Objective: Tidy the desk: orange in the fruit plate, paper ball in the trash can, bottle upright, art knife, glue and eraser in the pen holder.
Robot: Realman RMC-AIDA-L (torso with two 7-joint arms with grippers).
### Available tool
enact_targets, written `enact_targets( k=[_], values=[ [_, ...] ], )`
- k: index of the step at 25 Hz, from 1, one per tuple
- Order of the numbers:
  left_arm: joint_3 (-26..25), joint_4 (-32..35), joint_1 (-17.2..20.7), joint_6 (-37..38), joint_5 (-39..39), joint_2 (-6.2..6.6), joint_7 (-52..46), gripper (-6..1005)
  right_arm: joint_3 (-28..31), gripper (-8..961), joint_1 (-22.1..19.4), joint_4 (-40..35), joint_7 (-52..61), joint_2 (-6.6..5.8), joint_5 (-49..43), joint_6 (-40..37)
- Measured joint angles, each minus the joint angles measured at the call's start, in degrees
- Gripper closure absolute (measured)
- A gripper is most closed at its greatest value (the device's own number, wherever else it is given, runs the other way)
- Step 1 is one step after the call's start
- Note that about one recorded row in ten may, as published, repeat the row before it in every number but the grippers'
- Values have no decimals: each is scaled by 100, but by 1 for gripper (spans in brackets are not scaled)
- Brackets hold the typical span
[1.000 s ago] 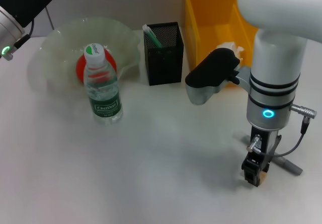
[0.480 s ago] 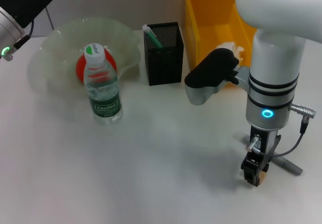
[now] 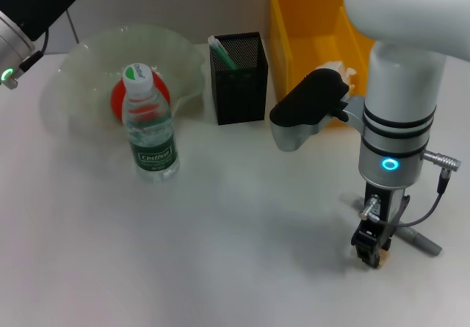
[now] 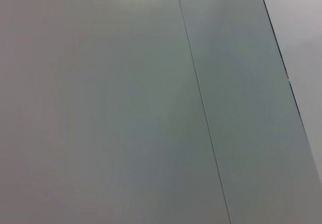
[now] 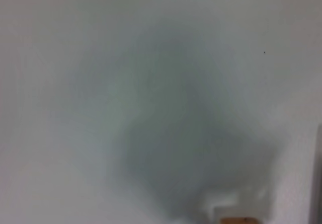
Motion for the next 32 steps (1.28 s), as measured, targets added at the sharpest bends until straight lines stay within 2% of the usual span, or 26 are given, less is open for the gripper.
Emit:
enact_targets(
  k=[6, 10, 15, 19, 22, 27, 32],
  values=[
    [-11, 2, 8, 32, 0, 5, 19, 293, 0, 681, -1, -76, 18, -2, 13, -2],
    [-22, 2, 17, 39, 0, 5, 49, 293, 7, 690, -83, -396, 58, -9, 21, -35],
    [-36, 23, 43, 58, 0, 5, 75, 293, 81, 695, -318, -1124, 94, -37, -10, -24],
    [-40, 23, 52, 77, 0, 4, 85, 293, 87, 694, -629, -2007, 99, -47, -136, 168],
    [-43, 23, 58, 101, 0, 5, 87, 293, 88, 694, -939, -2733, 97, -47, -248, 435],
    [-48, 25, 62, 108, 0, 11, 88, 293, 37, 695, -1574, -3764, -102, -38, -287, 1380],
    [-49, 37, 61, 109, 0, 13, 88, 293, -59, 695, -2189, -4279, -408, -31, -191, 2525]
  ],
)
